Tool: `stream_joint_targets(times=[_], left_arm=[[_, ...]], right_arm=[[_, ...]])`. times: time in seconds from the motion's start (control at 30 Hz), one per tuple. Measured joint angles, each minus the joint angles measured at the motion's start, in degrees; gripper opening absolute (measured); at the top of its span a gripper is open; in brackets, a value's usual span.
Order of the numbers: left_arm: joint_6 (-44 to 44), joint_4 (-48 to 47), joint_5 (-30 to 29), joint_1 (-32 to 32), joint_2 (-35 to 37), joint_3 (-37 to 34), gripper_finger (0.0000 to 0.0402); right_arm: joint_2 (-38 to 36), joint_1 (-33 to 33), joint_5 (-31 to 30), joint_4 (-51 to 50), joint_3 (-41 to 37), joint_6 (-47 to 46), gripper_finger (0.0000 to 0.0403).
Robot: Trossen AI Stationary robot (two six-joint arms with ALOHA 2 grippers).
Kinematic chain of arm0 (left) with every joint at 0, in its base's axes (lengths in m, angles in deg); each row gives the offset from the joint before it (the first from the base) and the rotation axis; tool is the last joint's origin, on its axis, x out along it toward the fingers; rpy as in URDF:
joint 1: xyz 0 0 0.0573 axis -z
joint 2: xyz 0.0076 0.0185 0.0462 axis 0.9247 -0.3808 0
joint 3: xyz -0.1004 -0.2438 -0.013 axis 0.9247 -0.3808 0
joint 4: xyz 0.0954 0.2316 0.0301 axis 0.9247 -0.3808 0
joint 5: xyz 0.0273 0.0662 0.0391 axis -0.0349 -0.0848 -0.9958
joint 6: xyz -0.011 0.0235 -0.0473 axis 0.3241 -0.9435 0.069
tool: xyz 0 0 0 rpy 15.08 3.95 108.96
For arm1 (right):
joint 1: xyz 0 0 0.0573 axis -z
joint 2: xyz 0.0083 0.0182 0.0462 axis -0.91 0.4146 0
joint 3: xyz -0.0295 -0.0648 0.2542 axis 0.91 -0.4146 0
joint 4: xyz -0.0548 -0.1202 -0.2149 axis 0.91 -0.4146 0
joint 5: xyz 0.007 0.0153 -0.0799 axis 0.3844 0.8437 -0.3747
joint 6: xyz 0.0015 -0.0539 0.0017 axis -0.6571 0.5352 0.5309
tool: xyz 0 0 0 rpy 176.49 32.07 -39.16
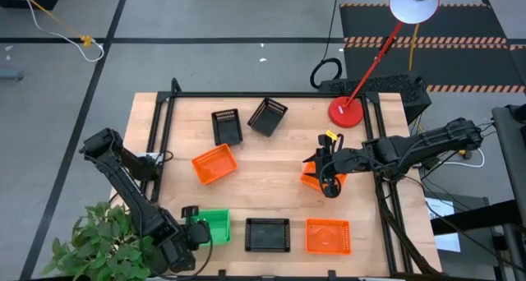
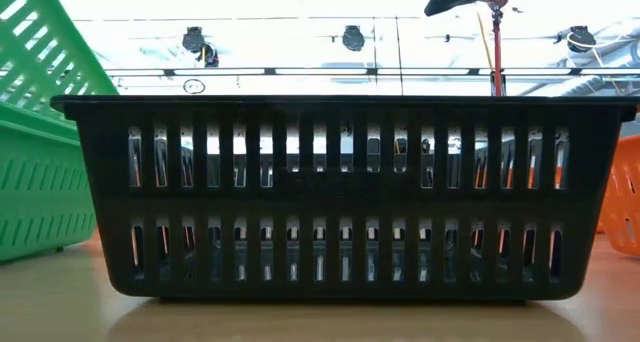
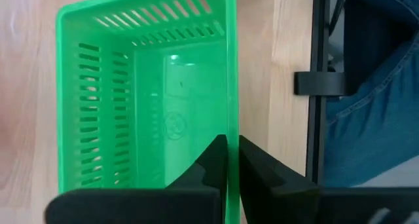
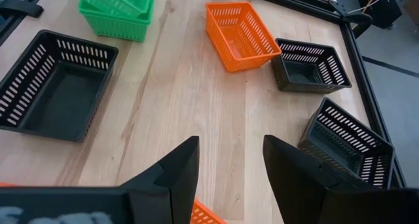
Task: Stack baskets by color
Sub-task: Stack the top green bin on top of the bottom green bin
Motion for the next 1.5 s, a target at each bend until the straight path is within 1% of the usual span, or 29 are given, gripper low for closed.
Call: stream_joint_targets(times=[0.13, 0.33, 0.5, 0.7, 0.87, 0.93, 1.03, 1.2, 1.33, 1.43, 1.5], left_arm=[[0.1, -0.9, -0.2, -0.1, 0.0, 0.0, 0.0009], [0.2, -0.8, -0.5, -0.1, 0.0, 0.1, 0.0021], [-1.0, -1.3, -1.9, 0.0, 0.1, 1.0, 0.0008], [0.6, -5.6, -3.7, 0.0, 0.1, 1.1, 0.0019], [-0.8, -5.6, -4.5, -0.1, 0.0, 1.1, 0.001], [-1.4, -5.6, -4.6, 0.0, -0.5, 1.1, 0.0013], [-1.6, -5.1, -5.7, 0.0, -1.4, 1.1, 0.004], [-0.8, -3.0, -6.6, 0.0, -1.9, 1.0, 0.0116], [0.5, -1.8, -6.4, -0.1, -1.9, 1.1, 0.0165], [0.5, -1.6, -6.1, 0.0, -1.9, 1.2, 0.0183], [0.9, -2.4, -6.3, -0.1, -1.9, 1.2, 0.0182]], right_arm=[[0.0, 0.0, 0.0, 0.0, 0.0, 0.0, 0.0164], [0.0, 0.0, 0.0, 0.3, 0.0, 0.0, 0.0164], [0.0, 0.0, 0.0, 0.2, 0.0, 0.0, 0.0164], [0.0, 0.0, 0.0, 0.2, 0.0, 0.0, 0.0164], [0.0, 0.0, 0.0, 0.2, 0.0, 0.0, 0.0164], [0.0, 0.0, 0.0, 0.2, 0.0, 0.0, 0.0164], [0.0, 0.0, 0.1, 0.2, 0.0, 0.0, 0.0164], [0.0, -0.2, 0.2, 0.2, 0.0, 0.0, 0.0164], [0.0, -0.3, 0.2, 0.2, 0.0, 0.0, 0.0164], [0.0, -0.3, 0.2, 0.2, 0.0, 0.0, 0.0164], [0.0, -0.3, 0.2, 0.2, 0.0, 0.0, 0.0164]])
